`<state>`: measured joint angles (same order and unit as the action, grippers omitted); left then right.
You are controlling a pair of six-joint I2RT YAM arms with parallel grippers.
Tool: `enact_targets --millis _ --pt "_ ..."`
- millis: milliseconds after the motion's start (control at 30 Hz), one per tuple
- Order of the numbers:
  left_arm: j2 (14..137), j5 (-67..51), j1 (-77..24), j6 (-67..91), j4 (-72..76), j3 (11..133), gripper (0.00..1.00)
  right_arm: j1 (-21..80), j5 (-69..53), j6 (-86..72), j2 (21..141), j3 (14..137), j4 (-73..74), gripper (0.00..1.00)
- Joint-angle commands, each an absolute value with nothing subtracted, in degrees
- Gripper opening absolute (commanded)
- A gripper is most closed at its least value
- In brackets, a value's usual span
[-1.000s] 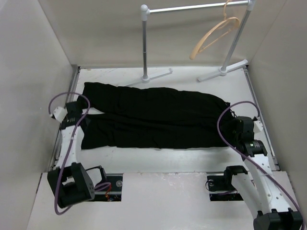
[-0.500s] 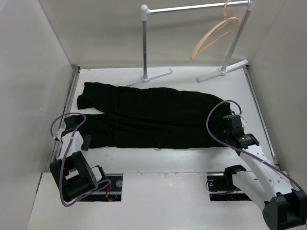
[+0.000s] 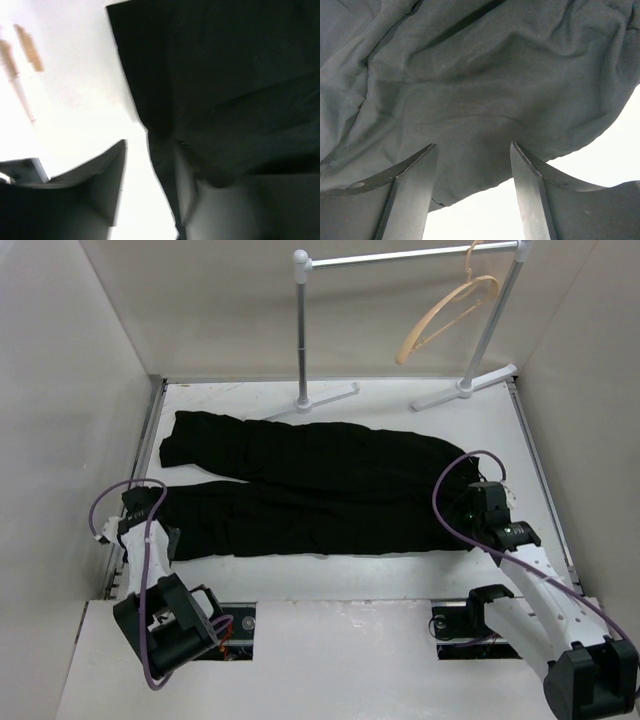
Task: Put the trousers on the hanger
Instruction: Flatten out the trousers at the center of the board.
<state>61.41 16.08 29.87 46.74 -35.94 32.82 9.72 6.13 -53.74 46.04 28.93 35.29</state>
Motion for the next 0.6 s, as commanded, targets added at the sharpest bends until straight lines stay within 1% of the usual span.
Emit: enact_targets --millis 0,67,100,133,200,233,267,300,367,467,567 --pt "59.1 17.1 29.2 46.0 -41.0 40.4 0.5 9.3 5.5 -53.0 46.9 29.8 31.9 0.66" --pt "60.2 16.3 27.5 45.9 -39.9 46.0 0.51 9.3 5.5 -52.8 47.5 30.1 30.9 0.65" --pt "62.2 15.7 26.0 46.0 -38.5 48.6 0.5 9.4 5.4 -52.7 48.1 30.1 30.2 0.61" --pt "64.3 14.9 24.2 46.3 -36.4 50.7 0.49 9.4 5.0 -52.6 48.6 30.1 29.5 0.53" --pt "69.8 13.0 22.0 47.3 -32.3 55.1 0.47 9.7 4.1 -52.2 49.9 30.1 29.0 0.31" --pt "72.8 11.9 21.1 47.9 -30.3 57.4 0.47 9.9 3.6 -51.9 50.4 30.1 28.7 0.23" --pt "75.5 11.0 20.7 48.3 -29.1 59.1 0.47 10.1 3.2 -51.6 50.7 29.9 28.4 0.19" --pt "79.8 9.3 20.4 49.3 -27.6 62.3 0.49 10.3 2.5 -51.2 51.1 29.5 28.0 0.17" --pt "86.0 6.6 20.1 50.4 -26.0 66.9 0.51 10.4 1.5 -50.6 51.8 29.0 27.5 0.17" --pt "95.3 3.8 19.1 51.0 -24.3 75.0 0.57 10.9 0.3 -49.0 53.3 28.7 26.3 0.23" --pt "102.6 3.5 18.9 51.6 -24.1 82.3 0.6 11.6 -0.5 -49.1 55.2 29.3 25.4 0.26"
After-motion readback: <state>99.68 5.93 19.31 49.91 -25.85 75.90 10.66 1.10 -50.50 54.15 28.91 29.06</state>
